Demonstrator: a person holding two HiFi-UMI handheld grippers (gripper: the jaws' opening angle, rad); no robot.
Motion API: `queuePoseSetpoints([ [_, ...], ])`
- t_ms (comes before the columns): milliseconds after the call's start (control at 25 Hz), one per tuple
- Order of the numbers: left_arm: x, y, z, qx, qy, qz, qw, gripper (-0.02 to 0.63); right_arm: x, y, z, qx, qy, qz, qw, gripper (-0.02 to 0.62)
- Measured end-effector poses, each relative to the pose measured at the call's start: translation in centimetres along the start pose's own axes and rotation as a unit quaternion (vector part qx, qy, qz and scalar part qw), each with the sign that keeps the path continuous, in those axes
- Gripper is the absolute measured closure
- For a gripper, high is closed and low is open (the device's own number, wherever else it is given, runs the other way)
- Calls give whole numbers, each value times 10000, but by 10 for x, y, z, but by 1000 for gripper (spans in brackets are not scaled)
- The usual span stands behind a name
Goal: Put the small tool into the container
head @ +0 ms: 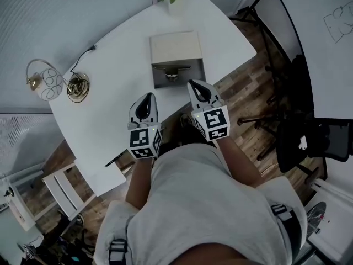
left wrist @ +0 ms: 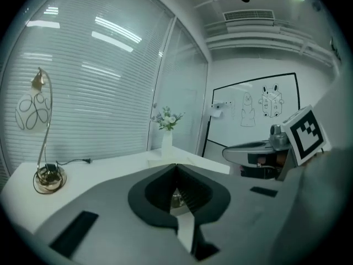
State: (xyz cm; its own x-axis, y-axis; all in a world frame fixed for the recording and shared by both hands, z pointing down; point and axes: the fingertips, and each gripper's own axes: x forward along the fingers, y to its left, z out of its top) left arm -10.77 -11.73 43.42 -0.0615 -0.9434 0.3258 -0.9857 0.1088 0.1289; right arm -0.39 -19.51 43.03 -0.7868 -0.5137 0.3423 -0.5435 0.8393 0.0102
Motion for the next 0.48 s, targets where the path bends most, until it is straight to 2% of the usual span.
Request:
queuePoseSetpoints([
  [160,-10,-6,43,379,-565,64,9977,583,-19,-10,37,-214,-462,-293,9983,571],
  [480,-21,-23,90,447,-1045,-57,9935,583,-43,-8,89,-446,-1046,-378,9928,569],
])
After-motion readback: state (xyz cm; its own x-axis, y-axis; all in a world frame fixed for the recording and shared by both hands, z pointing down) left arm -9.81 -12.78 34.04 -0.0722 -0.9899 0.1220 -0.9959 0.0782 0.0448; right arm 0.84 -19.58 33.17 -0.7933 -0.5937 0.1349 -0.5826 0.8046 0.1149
